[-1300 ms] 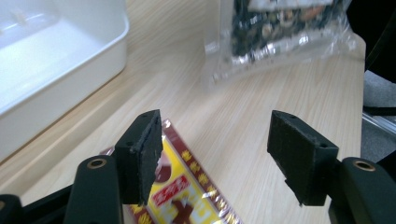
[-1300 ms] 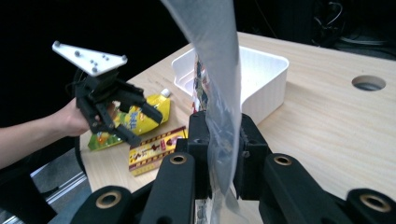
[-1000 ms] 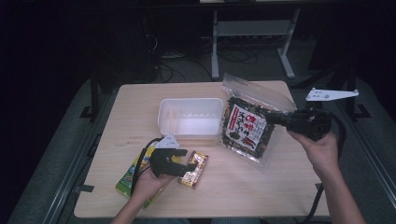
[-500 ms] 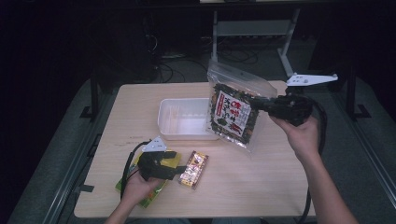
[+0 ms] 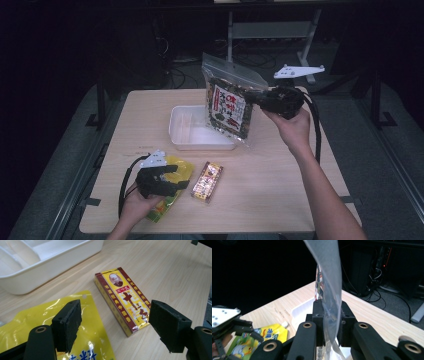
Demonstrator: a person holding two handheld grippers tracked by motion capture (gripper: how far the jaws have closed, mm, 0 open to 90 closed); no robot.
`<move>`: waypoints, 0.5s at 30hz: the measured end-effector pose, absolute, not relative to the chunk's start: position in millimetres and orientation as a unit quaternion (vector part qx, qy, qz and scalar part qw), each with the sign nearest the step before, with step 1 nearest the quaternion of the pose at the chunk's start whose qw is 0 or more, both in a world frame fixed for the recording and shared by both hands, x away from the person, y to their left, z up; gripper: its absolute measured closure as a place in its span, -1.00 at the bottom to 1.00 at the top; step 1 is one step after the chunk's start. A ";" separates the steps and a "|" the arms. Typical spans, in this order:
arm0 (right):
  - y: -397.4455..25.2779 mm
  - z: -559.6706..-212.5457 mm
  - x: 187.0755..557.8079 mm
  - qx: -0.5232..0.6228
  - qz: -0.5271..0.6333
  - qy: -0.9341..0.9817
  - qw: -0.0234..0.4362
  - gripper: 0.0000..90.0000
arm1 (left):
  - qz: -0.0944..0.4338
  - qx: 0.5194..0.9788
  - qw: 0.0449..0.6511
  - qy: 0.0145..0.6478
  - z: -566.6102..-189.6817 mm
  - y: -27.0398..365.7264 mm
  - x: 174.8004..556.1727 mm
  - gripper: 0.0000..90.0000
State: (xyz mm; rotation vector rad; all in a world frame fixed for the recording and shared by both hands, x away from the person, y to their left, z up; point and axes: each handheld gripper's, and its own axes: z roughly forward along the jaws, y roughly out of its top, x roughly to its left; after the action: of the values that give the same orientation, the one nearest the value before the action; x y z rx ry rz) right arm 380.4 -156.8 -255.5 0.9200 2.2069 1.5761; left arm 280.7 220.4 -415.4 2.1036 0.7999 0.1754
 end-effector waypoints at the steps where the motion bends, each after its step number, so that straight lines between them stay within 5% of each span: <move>1: -154.1 -255.6 383.2 0.317 0.544 0.764 0.138 0.75 | 0.070 0.841 0.429 0.322 -415.8 221.8 280.1 -0.43; 15: -126.4 -261.1 414.8 0.318 0.536 0.767 0.154 0.75 | 0.072 0.832 0.437 0.333 -419.2 236.3 276.9 -0.45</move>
State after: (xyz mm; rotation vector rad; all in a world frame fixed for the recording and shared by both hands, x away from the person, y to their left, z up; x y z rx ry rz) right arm 414.8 -126.4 -261.1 0.9121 2.1977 1.5377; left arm 276.9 236.3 -419.2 2.0702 0.8287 0.1800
